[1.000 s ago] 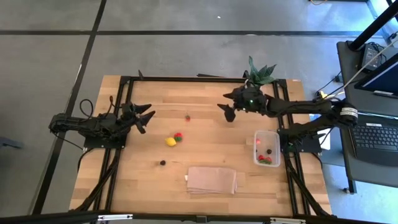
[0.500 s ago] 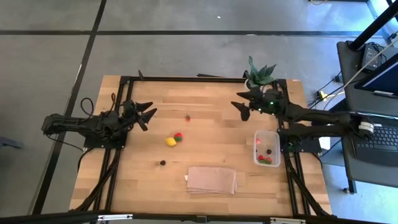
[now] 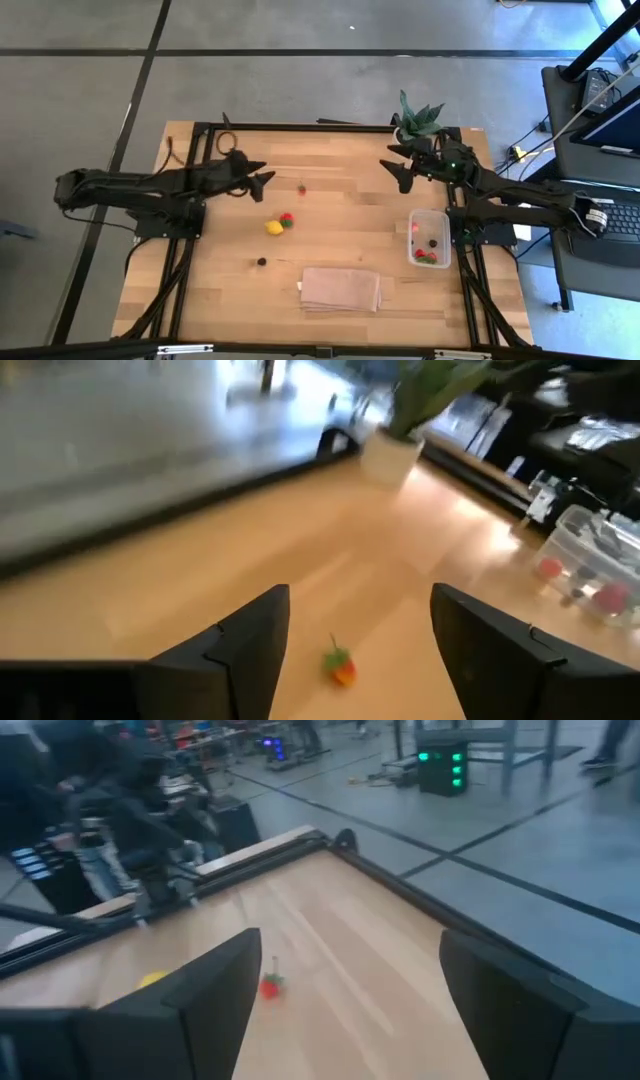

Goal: Pick and placing Produce into tupperware
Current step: Put the top red strawberry into the transparent bin

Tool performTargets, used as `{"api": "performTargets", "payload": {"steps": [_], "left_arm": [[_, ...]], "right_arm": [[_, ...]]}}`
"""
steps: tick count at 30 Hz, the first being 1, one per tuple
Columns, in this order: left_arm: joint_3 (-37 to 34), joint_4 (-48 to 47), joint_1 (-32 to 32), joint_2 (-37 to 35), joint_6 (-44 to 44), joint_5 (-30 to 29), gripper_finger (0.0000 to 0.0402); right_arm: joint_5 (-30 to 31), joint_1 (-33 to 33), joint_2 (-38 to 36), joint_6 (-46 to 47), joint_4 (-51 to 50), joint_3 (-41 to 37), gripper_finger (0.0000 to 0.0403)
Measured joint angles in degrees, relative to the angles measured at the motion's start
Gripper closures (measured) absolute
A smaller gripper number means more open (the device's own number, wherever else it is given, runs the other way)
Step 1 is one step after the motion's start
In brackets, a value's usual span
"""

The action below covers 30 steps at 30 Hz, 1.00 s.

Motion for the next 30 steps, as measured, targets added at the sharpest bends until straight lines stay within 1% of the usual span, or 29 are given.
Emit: {"api": "performTargets", "payload": {"steps": [1, 3, 10, 12, 14, 17, 20, 23, 26, 30], "left_arm": [[1.5, -1.4, 0.5, 2.4, -2.4, 1.3, 0.0168], [3.9, -3.4, 0.9, 6.7, -4.2, 2.2, 0.0168], [14.4, -5.3, 0.9, 23.8, -5.3, 2.2, 0.0168], [18.7, -8.8, 0.9, 28.3, -9.4, 2.2, 0.0168], [23.0, -14.3, 1.0, 32.4, -12.9, 2.2, 0.0168], [28.6, -22.7, 1.0, 37.8, -16.1, 2.6, 0.0168], [33.2, -27.3, 1.0, 42.3, -18.4, 4.7, 0.0168], [36.2, -28.9, 1.0, 46.5, -19.2, 5.3, 0.0168], [37.4, -29.4, 1.2, 50.1, -19.6, 5.7, 0.0168], [37.6, -29.4, 1.9, 53.1, -22.2, 10.1, 0.0168]], "right_arm": [[-0.8, 0.0, -0.1, 0.0, 0.0, 0.0, 0.0095], [-1.6, 0.0, 0.0, -0.5, 0.0, 0.0, 0.0095], [-2.0, 0.0, 0.0, -0.9, 0.0, 0.0, 0.0095], [-2.0, 0.0, 0.0, -0.9, 0.0, 0.0, 0.0095], [-2.1, 0.0, 0.0, -0.9, 0.2, 0.0, 0.0095], [-3.4, 0.0, 0.0, -0.9, 0.5, 0.0, 0.0095], [-4.0, 0.0, 0.0, -0.9, 0.7, 0.0, 0.0095], [-4.0, 0.0, 0.0, -0.9, 1.0, 0.0, 0.0095], [-4.0, 0.0, 0.0, -0.9, 1.2, 0.4, 0.0095], [-4.0, 0.0, 0.0, -0.9, 0.8, 1.8, 0.0095]]}}
